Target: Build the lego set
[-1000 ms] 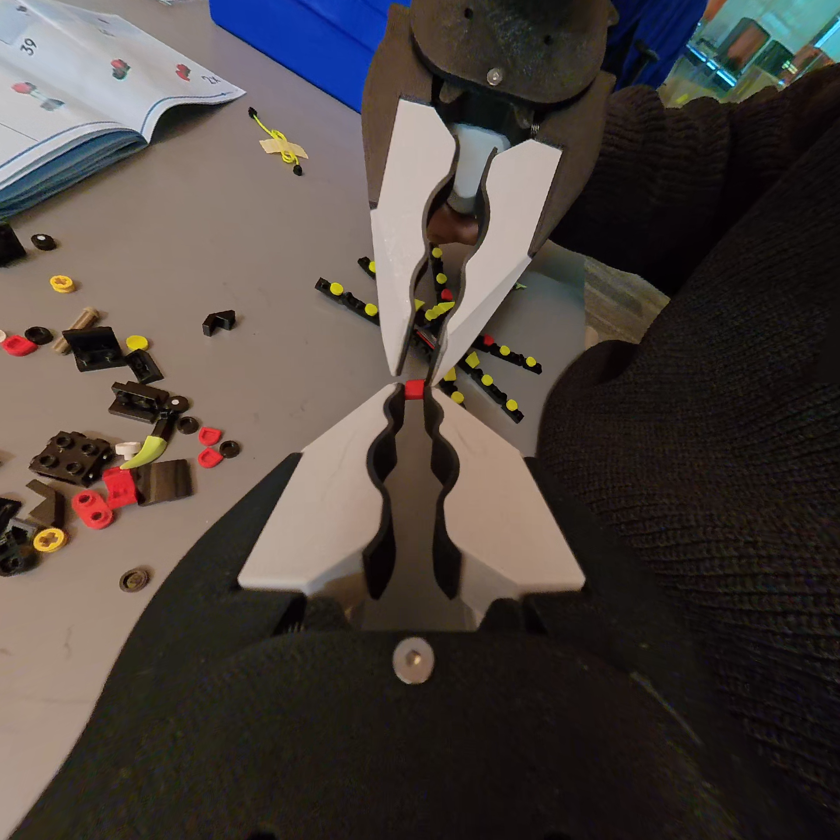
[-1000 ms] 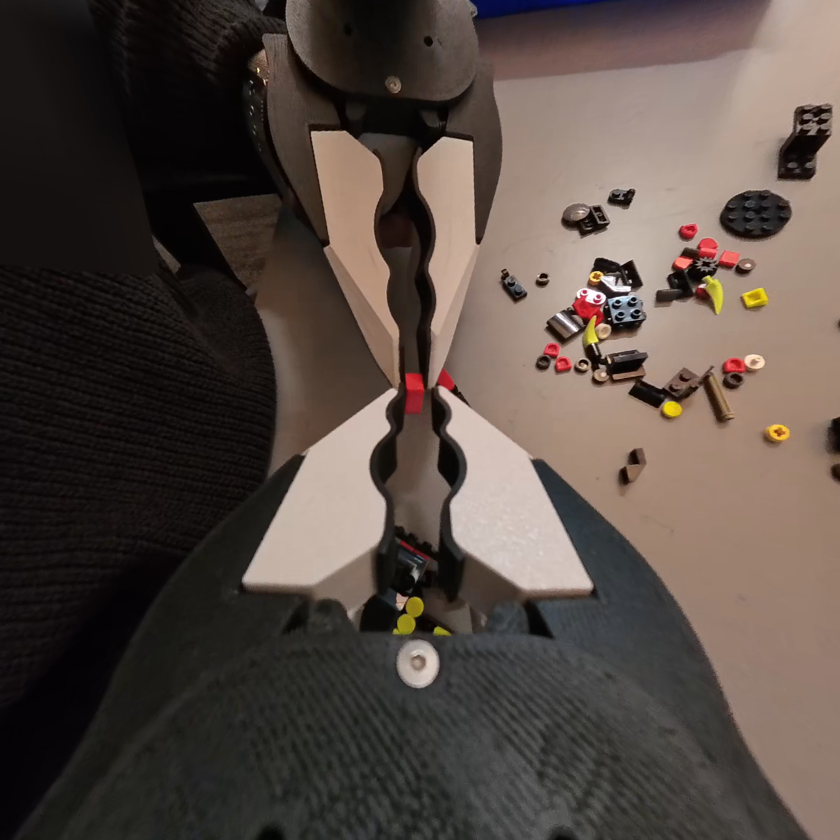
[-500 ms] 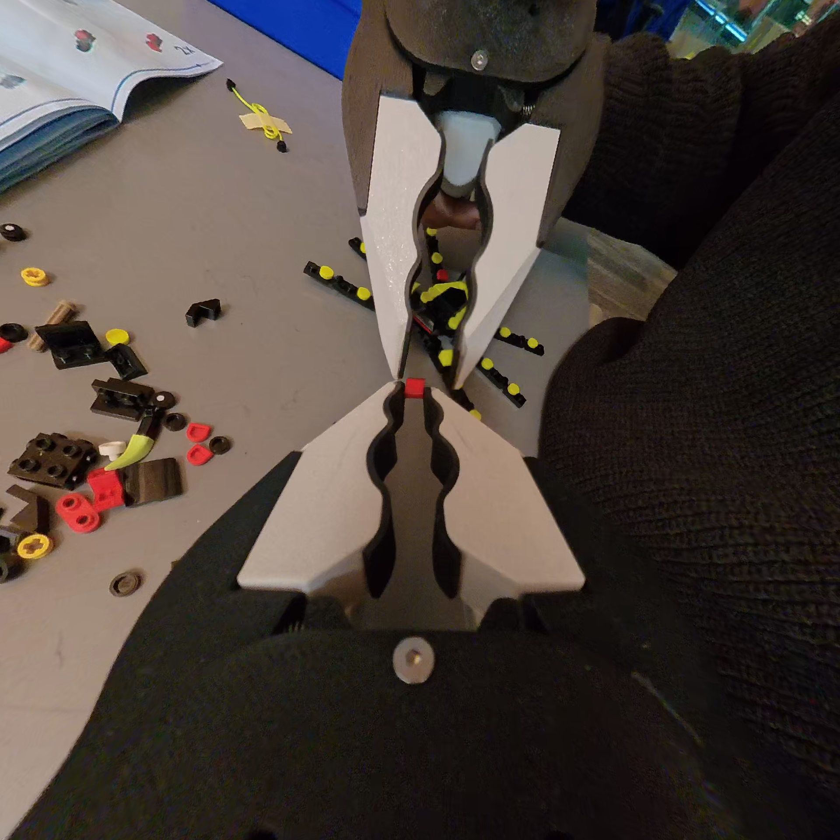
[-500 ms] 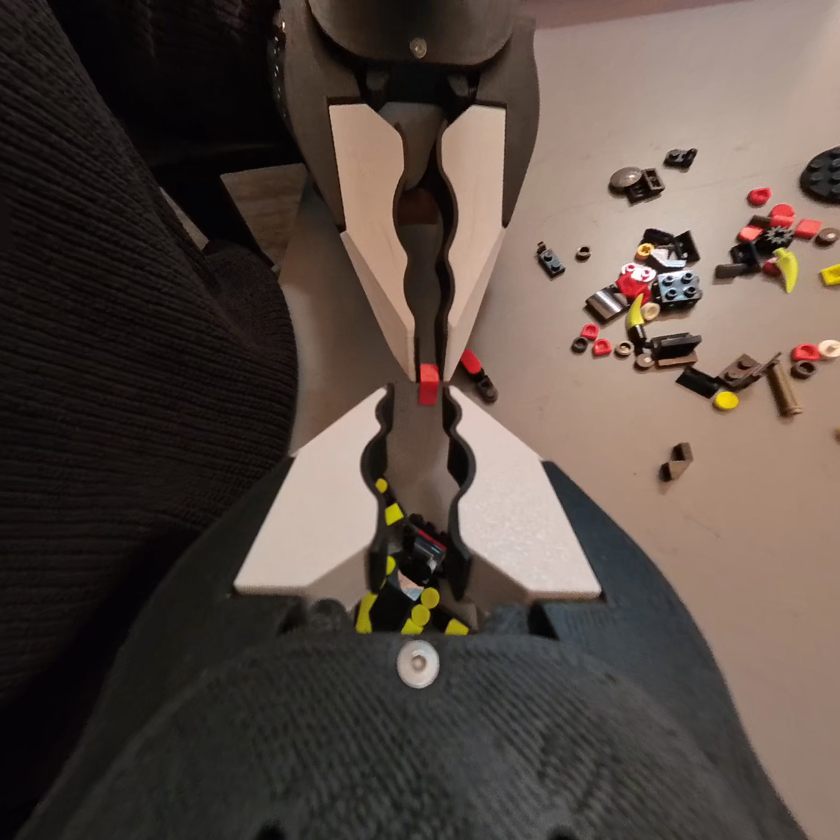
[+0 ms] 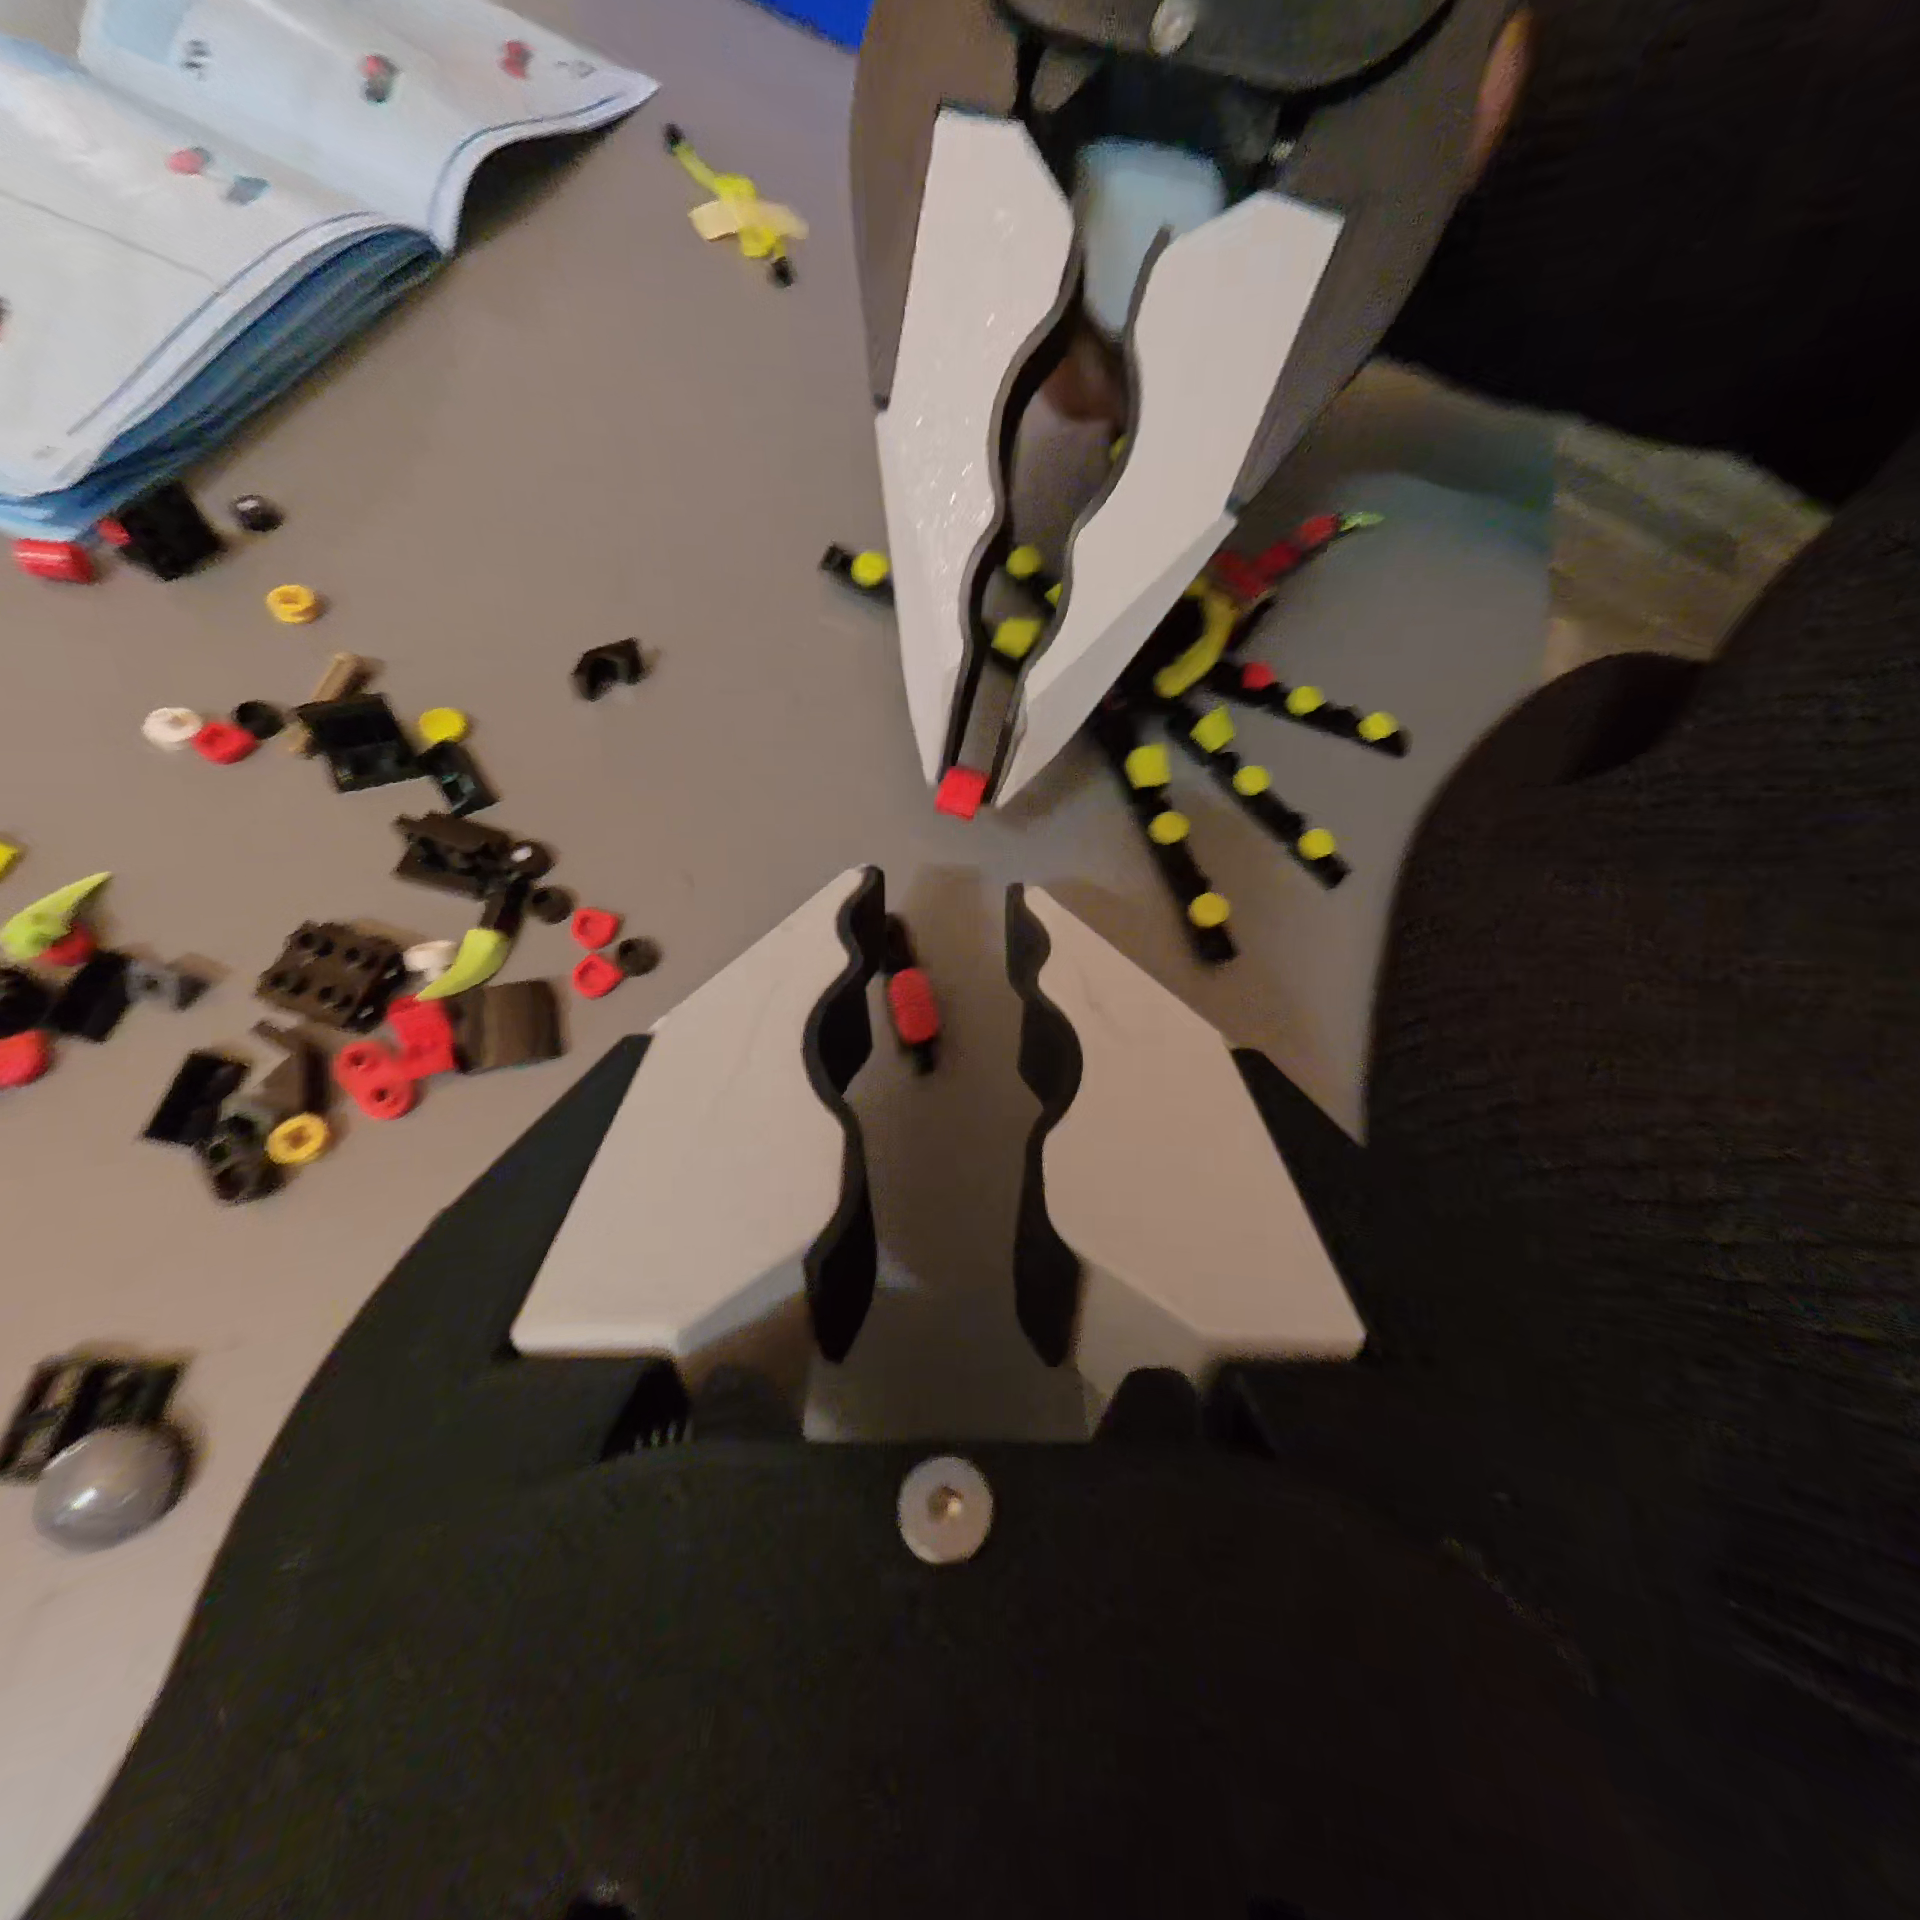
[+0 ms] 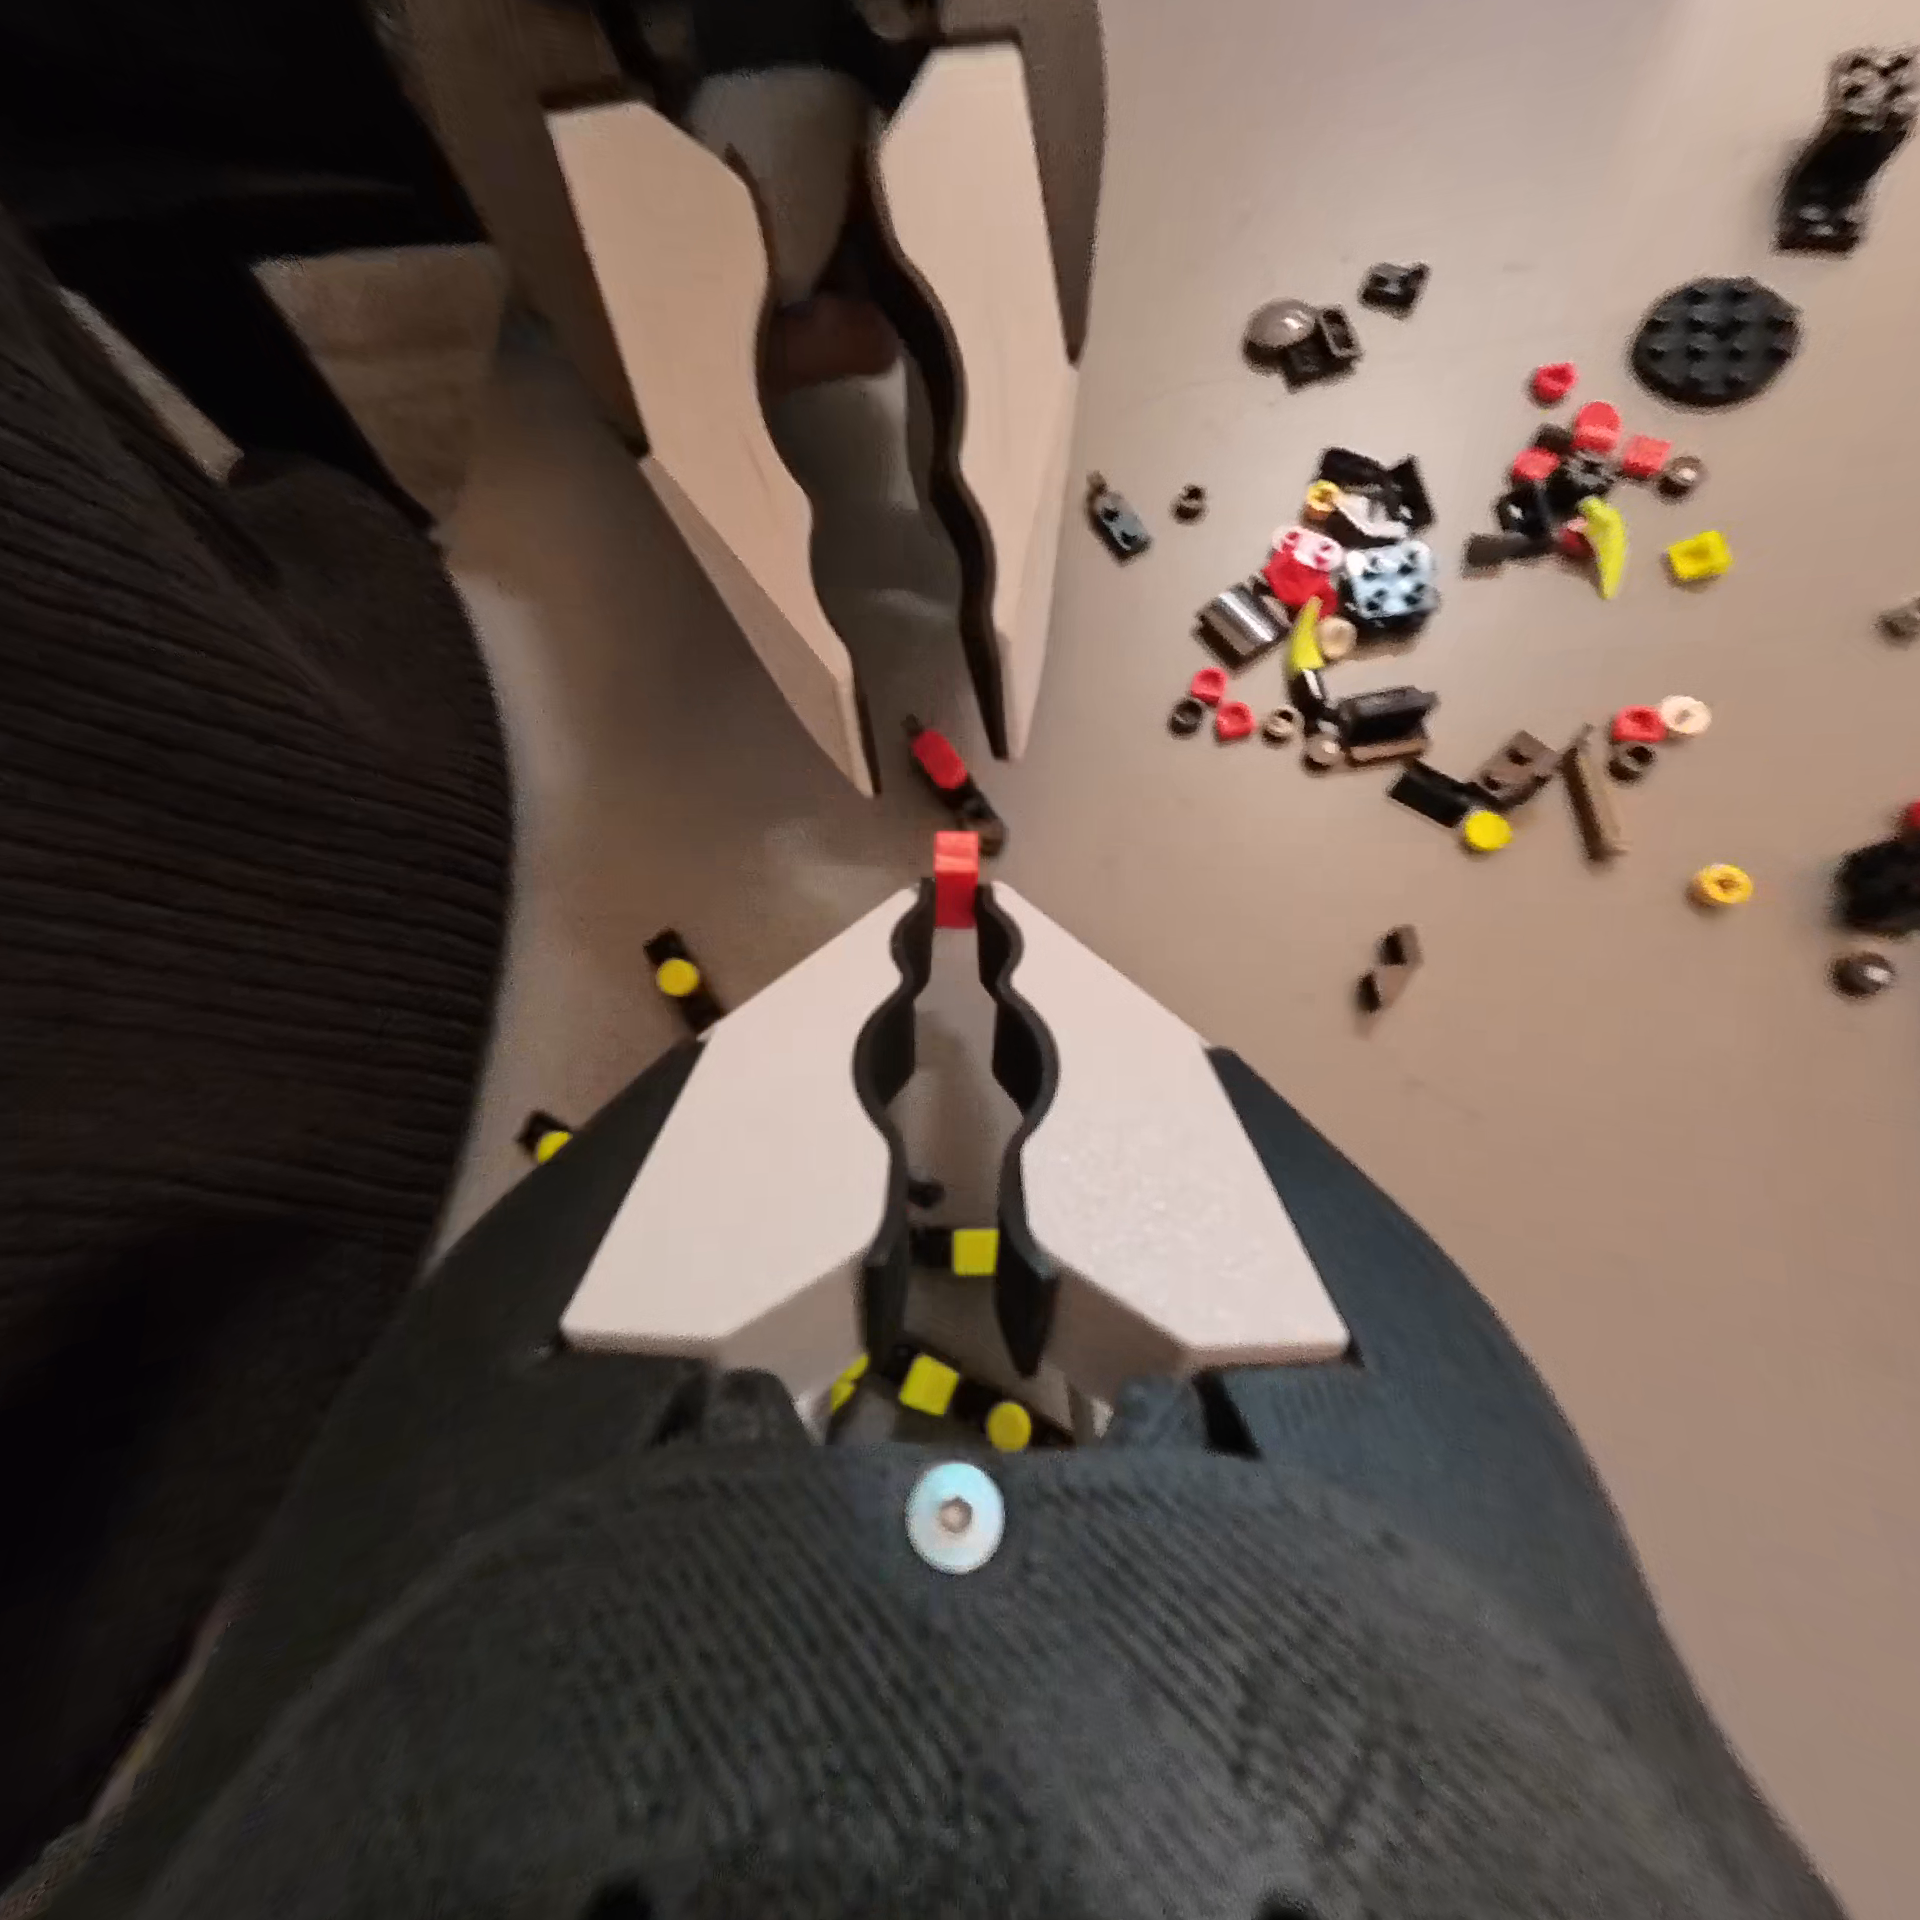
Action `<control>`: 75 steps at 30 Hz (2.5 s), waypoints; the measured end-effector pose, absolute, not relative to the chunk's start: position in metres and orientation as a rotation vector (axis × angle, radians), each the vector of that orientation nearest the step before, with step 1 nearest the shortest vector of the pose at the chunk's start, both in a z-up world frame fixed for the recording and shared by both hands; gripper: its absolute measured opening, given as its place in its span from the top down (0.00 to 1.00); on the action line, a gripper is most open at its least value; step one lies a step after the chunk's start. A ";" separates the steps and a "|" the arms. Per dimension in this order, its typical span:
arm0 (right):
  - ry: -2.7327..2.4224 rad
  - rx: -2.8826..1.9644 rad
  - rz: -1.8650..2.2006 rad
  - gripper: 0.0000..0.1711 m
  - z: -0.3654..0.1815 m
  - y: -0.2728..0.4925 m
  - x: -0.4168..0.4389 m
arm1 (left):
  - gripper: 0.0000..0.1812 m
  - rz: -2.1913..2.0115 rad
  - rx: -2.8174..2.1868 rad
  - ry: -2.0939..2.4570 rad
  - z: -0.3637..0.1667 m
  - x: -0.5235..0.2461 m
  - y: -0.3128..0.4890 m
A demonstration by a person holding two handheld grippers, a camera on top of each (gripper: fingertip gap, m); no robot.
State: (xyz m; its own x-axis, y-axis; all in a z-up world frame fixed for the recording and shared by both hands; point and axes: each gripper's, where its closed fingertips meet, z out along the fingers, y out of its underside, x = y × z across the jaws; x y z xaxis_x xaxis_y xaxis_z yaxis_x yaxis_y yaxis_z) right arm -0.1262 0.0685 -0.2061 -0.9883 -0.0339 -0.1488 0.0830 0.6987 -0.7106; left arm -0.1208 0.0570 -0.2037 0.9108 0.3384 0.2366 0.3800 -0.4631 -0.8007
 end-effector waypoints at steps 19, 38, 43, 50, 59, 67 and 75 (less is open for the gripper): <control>2.854 -0.088 -1.130 0.93 -0.227 0.067 -0.126 | 0.97 -0.002 -2.259 -0.546 -0.234 -0.120 0.054; 2.816 -0.009 -1.211 0.97 -0.213 0.060 -0.132 | 0.97 -0.151 -2.190 -0.636 -0.232 -0.120 0.054; 2.622 0.102 -1.319 0.97 -0.196 0.059 -0.131 | 0.97 -0.482 -1.932 -0.789 -0.211 -0.119 0.058; 2.347 0.229 -1.297 0.97 -0.188 0.061 -0.122 | 0.97 -0.698 -1.746 -0.780 -0.187 -0.112 0.062; 2.098 0.340 -1.213 0.97 -0.181 0.064 -0.115 | 0.97 -0.783 -1.704 -0.756 -0.181 -0.104 0.065; 2.033 0.332 -1.193 0.97 -0.177 0.065 -0.110 | 0.97 -0.748 -1.759 -0.714 -0.184 -0.099 0.067; 2.121 0.263 -1.195 0.97 -0.178 0.065 -0.106 | 0.97 -0.651 -1.797 -0.648 -0.181 -0.100 0.068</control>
State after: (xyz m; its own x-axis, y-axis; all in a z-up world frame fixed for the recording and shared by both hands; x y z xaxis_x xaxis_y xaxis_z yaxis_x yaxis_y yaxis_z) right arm -0.1065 0.0653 -0.1776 -0.7489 -0.1472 -0.6461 0.4766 0.5579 -0.6795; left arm -0.0998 0.0677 -0.1814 0.7032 0.1184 0.7011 0.7004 -0.2849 -0.6544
